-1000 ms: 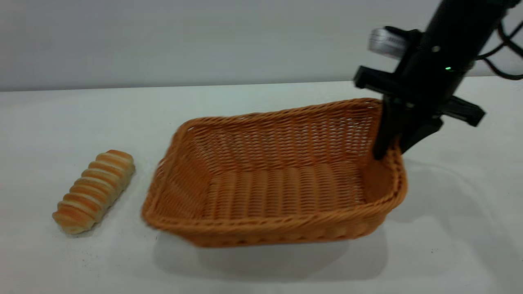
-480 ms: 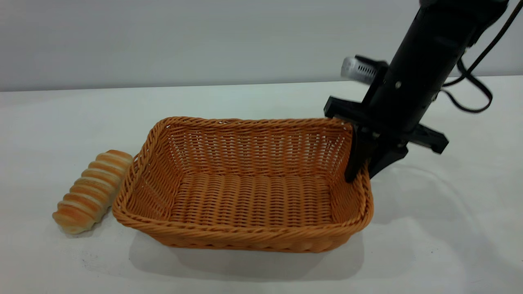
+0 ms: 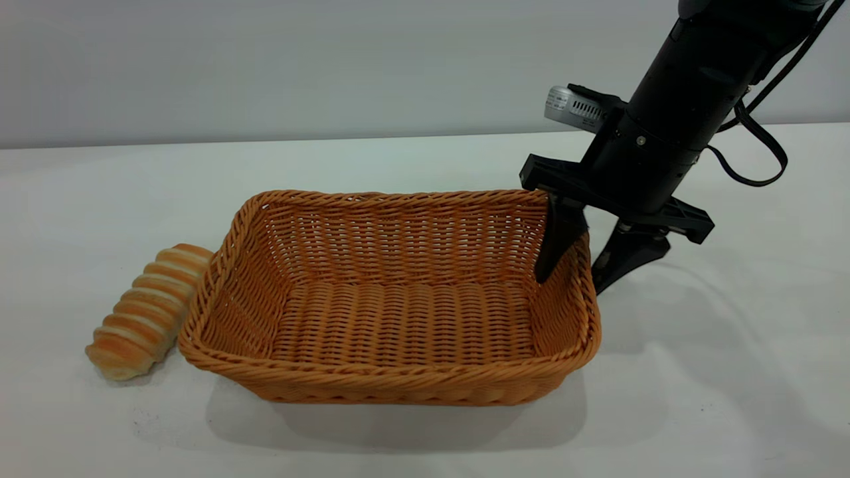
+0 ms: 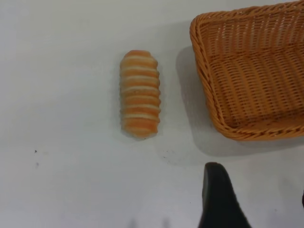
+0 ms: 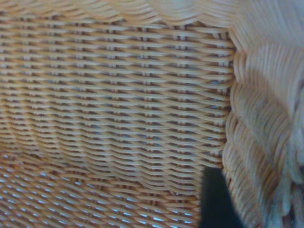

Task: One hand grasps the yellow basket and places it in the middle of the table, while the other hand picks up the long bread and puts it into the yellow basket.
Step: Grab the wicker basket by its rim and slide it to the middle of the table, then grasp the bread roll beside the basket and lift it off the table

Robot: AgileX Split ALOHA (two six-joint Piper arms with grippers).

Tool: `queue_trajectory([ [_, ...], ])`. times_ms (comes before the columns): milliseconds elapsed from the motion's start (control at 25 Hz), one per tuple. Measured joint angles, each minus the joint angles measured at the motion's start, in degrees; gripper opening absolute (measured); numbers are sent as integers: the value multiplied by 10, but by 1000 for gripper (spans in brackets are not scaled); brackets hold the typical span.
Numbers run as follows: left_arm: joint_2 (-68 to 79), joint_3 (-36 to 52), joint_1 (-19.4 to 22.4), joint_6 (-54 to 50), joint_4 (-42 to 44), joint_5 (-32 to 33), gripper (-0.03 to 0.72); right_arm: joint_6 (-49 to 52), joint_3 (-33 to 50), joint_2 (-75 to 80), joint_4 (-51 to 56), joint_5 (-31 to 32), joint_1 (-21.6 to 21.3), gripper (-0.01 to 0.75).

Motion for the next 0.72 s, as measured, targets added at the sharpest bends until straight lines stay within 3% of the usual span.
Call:
queue_trajectory([
  [120, 18, 0, 0, -1, -1, 0, 466, -18, 0, -3, -5, 0, 0, 666],
  [200, 36, -1, 0, -2, -1, 0, 466, -27, -1, -11, -17, -2, 0, 689],
  [520, 164, -52, 0, -15, 5, -1, 466, -29, -11, -96, -96, -8, 0, 600],
  [720, 241, -80, 0, -40, 66, -1, 466, -24, -11, -152, -150, 16, 0, 574],
])
